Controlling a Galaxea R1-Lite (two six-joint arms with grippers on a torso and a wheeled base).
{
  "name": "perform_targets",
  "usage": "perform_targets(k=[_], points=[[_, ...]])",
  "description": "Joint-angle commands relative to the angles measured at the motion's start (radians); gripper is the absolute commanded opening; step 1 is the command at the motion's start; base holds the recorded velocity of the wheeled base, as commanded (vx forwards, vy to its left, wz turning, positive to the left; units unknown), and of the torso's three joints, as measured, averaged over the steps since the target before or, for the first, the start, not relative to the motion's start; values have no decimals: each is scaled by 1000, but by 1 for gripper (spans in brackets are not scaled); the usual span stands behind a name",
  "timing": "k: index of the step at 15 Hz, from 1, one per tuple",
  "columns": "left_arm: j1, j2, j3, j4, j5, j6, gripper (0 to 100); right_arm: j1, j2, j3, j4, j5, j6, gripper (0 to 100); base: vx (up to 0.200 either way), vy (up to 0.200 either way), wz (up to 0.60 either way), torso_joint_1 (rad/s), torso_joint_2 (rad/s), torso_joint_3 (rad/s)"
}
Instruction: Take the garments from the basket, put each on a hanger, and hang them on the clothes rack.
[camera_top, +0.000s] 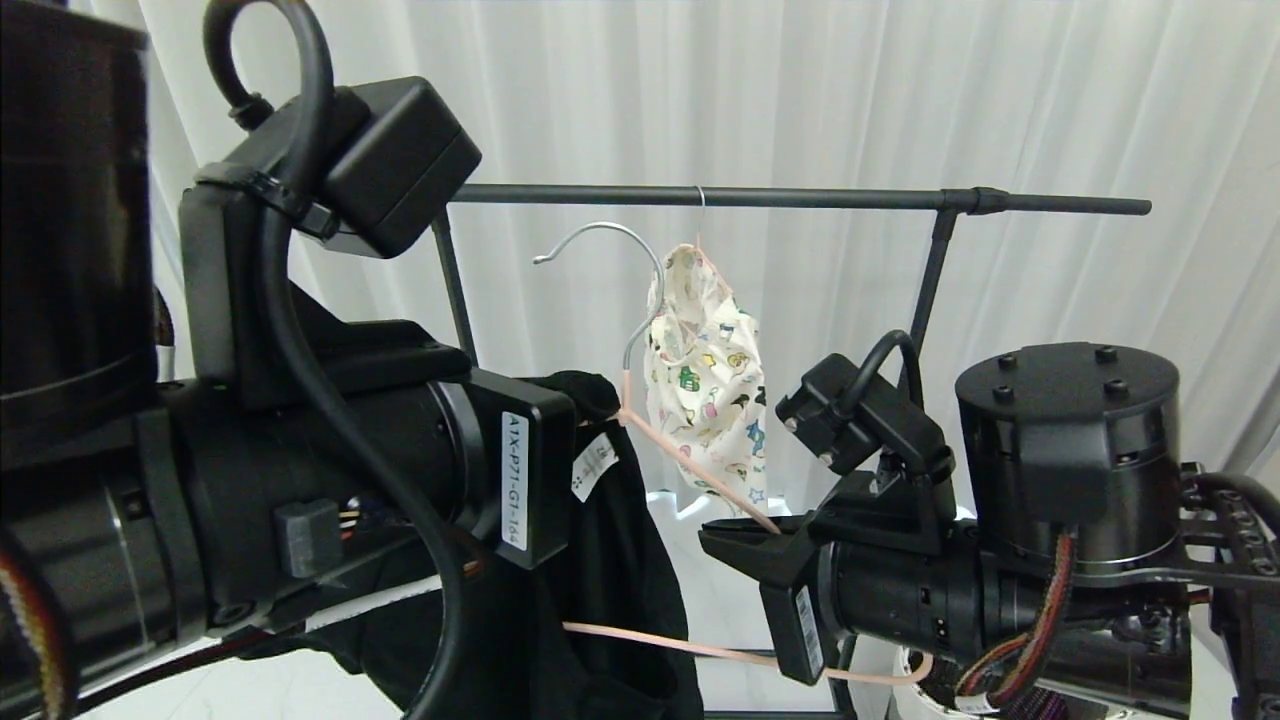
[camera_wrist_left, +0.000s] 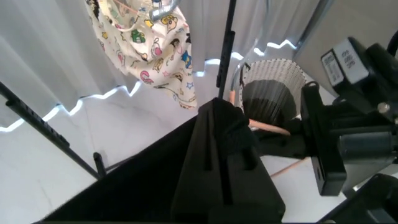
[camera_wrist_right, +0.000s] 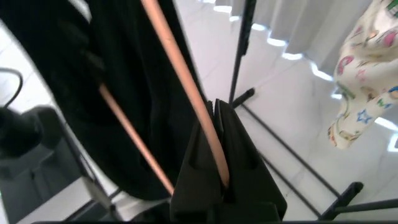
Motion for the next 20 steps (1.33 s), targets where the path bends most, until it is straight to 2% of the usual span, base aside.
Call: perform_targets(k=[1,5,9,14,20], points=[[7,-21,10,0,1,8,100,0,-1,3,-11,-10,-1,0,0,0,0,0,0,0],[62,-83,47,0,-1,89,100,0,-3,4,-78,-79,-24,0,0,0,0,0,0,0],[96,-147,48,0,-5,170,100,-3,-4,52,-194,-140,-145,0,0,0,0,0,0,0],[107,-172,48,0,-5,282,100,-3,3,53,-247,-211,-174,0,0,0,0,0,0,0],[87,-162,16,0,-27,336,100,0,11,55,-287,-234,-226,0,0,0,0,0,0,0]])
